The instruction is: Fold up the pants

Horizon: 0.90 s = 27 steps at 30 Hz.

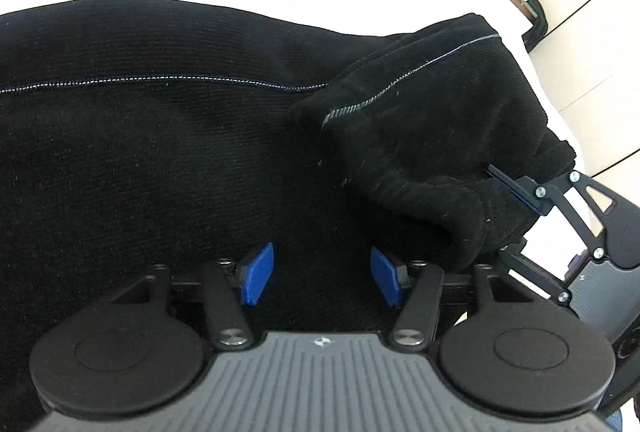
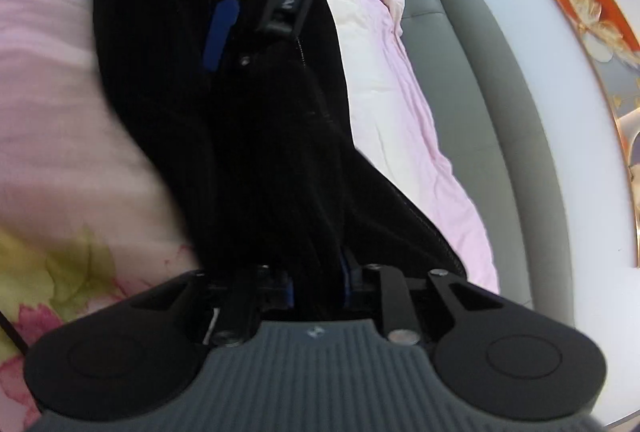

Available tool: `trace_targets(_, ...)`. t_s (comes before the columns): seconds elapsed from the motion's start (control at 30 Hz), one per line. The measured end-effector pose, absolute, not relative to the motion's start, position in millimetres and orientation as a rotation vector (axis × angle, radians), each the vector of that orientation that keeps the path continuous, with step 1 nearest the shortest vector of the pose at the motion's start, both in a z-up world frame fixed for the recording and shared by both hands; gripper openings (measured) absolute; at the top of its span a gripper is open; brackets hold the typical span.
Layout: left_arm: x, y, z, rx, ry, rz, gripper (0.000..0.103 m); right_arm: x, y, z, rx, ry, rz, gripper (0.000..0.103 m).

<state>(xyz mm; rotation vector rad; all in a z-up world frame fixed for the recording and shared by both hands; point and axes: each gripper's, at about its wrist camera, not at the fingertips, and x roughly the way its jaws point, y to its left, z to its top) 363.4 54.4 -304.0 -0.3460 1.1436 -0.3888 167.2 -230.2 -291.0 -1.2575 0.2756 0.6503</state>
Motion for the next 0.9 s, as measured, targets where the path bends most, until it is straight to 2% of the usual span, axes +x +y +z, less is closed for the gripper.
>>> trace_targets(0.07,362.2,61.3,-304.4,-0.365,1.142,-0.388,0.066,174.9,-234.6,-281.7,-1.194,0.308,0.650,0.020)
trace_targets(0.17,359.3,72.4,-304.8,-0.384,1.143,-0.366,0.066,176.9,-231.7,-279.0,-1.250,0.302,0.642,0.024)
trace_targets(0.33,346.5,75.4,-280.5,-0.343,1.082,-0.350,0.066,160.6,-237.1,-256.2,-1.204,0.300,0.735,0.034)
trace_targets(0.47,340.3,63.8,-263.6,-0.300,0.996,-0.389,0.066,168.8,-243.1,-234.6,-1.017,0.581,0.801,0.033)
trace_targets(0.57,339.5,50.3,-248.3,-0.257,0.945,-0.434,0.068,182.5,-256.6,-208.7,-0.804,0.716,0.846,0.036)
trace_targets(0.83,350.6,12.6,-221.2,-0.208,0.851,-0.555,0.070,239.3,-324.0,-142.1,-0.252,0.699,0.577,0.034)
trace_targets(0.87,355.5,3.0,-219.2,-0.204,0.846,-0.563,0.070,250.5,-332.0,-141.6,-0.193,0.706,0.513,0.031)
trace_targets(0.9,357.5,-1.9,-220.7,-0.200,0.848,-0.573,0.070,257.9,-336.8,-145.1,-0.152,0.720,0.468,0.015)
